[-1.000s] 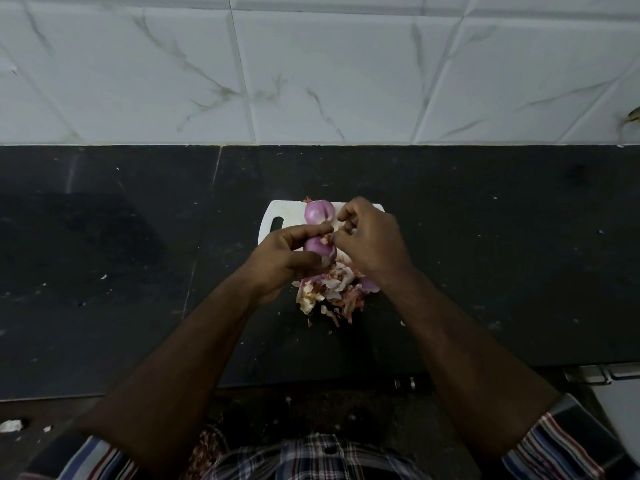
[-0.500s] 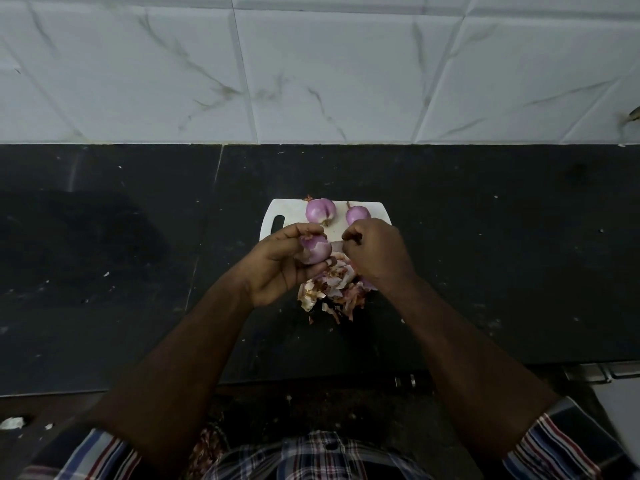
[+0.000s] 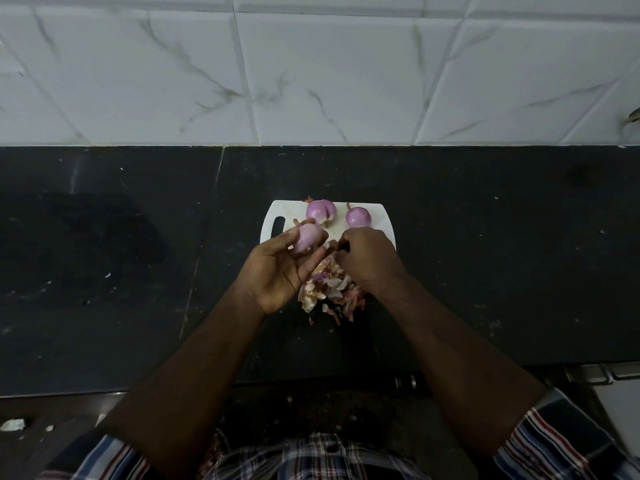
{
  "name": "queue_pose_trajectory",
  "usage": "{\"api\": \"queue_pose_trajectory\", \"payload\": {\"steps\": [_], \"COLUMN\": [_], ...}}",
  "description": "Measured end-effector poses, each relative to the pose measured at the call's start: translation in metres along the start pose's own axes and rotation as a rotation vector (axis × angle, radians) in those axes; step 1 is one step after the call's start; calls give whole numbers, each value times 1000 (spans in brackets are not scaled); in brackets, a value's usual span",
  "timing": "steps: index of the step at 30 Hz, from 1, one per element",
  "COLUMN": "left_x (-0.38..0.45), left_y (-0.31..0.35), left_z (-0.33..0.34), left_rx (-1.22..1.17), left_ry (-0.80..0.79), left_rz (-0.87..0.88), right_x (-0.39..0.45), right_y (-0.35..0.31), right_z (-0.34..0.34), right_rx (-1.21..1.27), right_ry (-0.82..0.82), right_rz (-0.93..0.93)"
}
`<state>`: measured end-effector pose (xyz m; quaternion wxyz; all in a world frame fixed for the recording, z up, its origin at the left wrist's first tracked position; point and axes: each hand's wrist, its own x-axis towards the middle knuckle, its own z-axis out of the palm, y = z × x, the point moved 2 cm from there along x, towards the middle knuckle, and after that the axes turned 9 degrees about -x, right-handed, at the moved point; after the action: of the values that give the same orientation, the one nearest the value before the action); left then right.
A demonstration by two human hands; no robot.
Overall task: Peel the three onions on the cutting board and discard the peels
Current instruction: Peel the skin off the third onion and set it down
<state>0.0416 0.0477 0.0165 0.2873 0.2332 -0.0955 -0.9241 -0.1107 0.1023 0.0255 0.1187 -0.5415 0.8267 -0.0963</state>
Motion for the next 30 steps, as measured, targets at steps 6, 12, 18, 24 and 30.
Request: {"api": "queue_pose_trajectory", "payload": {"steps": [6, 12, 18, 24, 30], "left_x": [0, 1, 3, 2, 1], "left_y": [15, 15, 10, 5, -2], "left_z": [3, -13, -13, -13, -13], "left_rx": [-102, -48, -60, -15, 45], "left_ry": [-79, -31, 20, 61, 110], "left_rz": [3, -32, -74, -66, -64], "right_x": [4, 4, -1, -3, 0], "right_y": [11, 10, -18, -32, -33], "right_z": [3, -5, -26, -22, -21], "right_rx": [31, 228, 725, 631, 664], "right_ry": [-43, -77, 42, 125, 39], "right_rz": [30, -41, -115, -167, -135]}}
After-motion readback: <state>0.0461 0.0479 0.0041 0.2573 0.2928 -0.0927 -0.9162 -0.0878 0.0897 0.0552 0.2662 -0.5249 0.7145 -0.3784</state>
